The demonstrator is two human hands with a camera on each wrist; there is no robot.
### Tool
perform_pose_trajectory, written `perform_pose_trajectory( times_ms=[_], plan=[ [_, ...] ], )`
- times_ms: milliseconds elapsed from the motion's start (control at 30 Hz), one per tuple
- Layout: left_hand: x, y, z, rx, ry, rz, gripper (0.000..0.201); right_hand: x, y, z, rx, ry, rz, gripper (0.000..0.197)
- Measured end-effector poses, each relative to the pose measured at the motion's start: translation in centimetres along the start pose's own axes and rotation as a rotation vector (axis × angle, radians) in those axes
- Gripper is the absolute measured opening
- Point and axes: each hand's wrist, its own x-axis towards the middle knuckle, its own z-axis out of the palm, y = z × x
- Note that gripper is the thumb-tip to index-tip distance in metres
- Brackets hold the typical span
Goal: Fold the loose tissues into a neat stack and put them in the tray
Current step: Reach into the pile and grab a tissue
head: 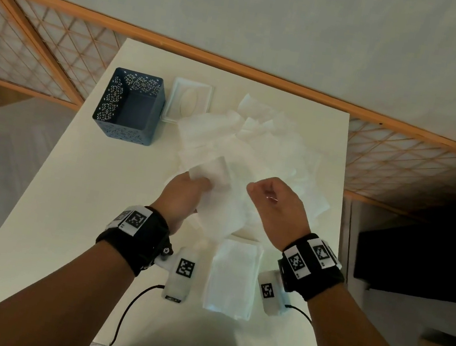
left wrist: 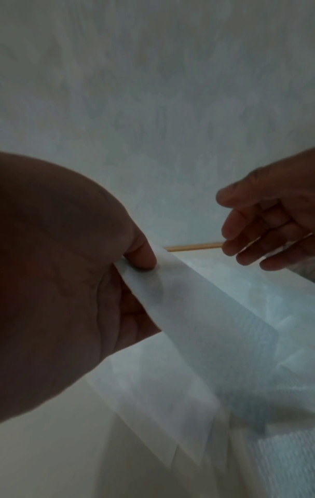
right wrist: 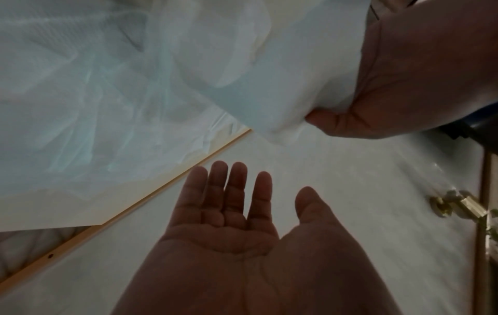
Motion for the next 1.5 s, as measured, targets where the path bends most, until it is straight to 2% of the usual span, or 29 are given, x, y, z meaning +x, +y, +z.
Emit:
perform_pose_trajectory(
  times_ms=[100,200,333,367,400,467,500,567,633,733,900,1033,1167,1233,1333,1433,1500],
  plan=[
    [-1.4,1.3,-0.6,-0.005,-0.013,0.026,0.028,0.1,-1.1,-0.9,0.078,0.026,0.031,0.028],
    [-2.8,2.5,-1.0,-0.038,-0.052,0.045,0.036,0.0,-1.8,-1.4,0.181,-0.039,0.096,0.042],
    [-3.9,3.5,-1.4,-0.058,-0.125,0.048,0.021,-0.3,-2.4,-1.4,0.282,-0.065,0.094,0.050],
    [-4.1,3.6,-1.5,-0.019,-0.131,0.051,0.023,-0.3,-2.7,-1.5,0.286,-0.060,0.084,0.051],
    [-4.2,3.7,-1.5,0.016,-0.140,0.054,0.032,-0.4,-3.1,-1.5,0.285,-0.052,0.070,0.051],
    [-4.5,3.8,-1.7,0.067,-0.165,0.054,0.052,-0.4,-3.6,-1.7,0.256,-0.010,0.026,0.044],
    [-4.6,3.9,-1.7,0.081,-0.167,0.057,0.054,-0.4,-3.9,-1.9,0.224,0.025,-0.006,0.036],
    [-4.9,3.9,-1.8,0.099,-0.167,0.059,0.048,-0.4,-4.2,-2.4,0.166,0.074,-0.049,0.021],
    [-5.0,3.8,-1.8,0.113,-0.161,0.055,0.037,-0.4,-4.5,-2.8,0.145,0.067,-0.051,0.021],
    [-5.0,4.0,-1.9,0.165,-0.170,0.059,0.030,-0.9,-4.5,-3.1,0.082,0.029,-0.071,0.031],
    [-5.8,5.1,-1.6,0.290,-0.294,0.091,0.027,-1.9,-5.2,-2.6,0.103,-0.073,-0.100,0.045],
    [-5.9,6.3,-1.5,0.342,-0.335,0.078,0.024,-2.6,-5.8,-2.4,0.177,-0.203,-0.131,0.030],
    [-5.6,7.3,-1.9,0.306,-0.381,0.082,0.039,-2.4,-5.9,-2.2,0.093,-0.281,-0.130,0.018],
    [-5.1,7.4,-2.6,0.228,-0.403,0.061,0.047,-2.3,-5.7,-2.1,0.066,-0.255,-0.147,0.013],
    [-5.1,7.4,-3.6,0.106,-0.427,-0.033,0.053,-2.3,-5.5,-2.4,0.119,-0.165,-0.138,0.016],
    [-5.1,6.2,-4.6,0.029,-0.411,-0.012,0.054,-1.9,-5.3,-2.5,0.161,-0.065,-0.097,0.020],
    [-5.4,5.1,-4.9,-0.015,-0.428,-0.002,0.061,-1.7,-5.2,-2.5,0.206,-0.021,-0.065,0.015]
  ],
)
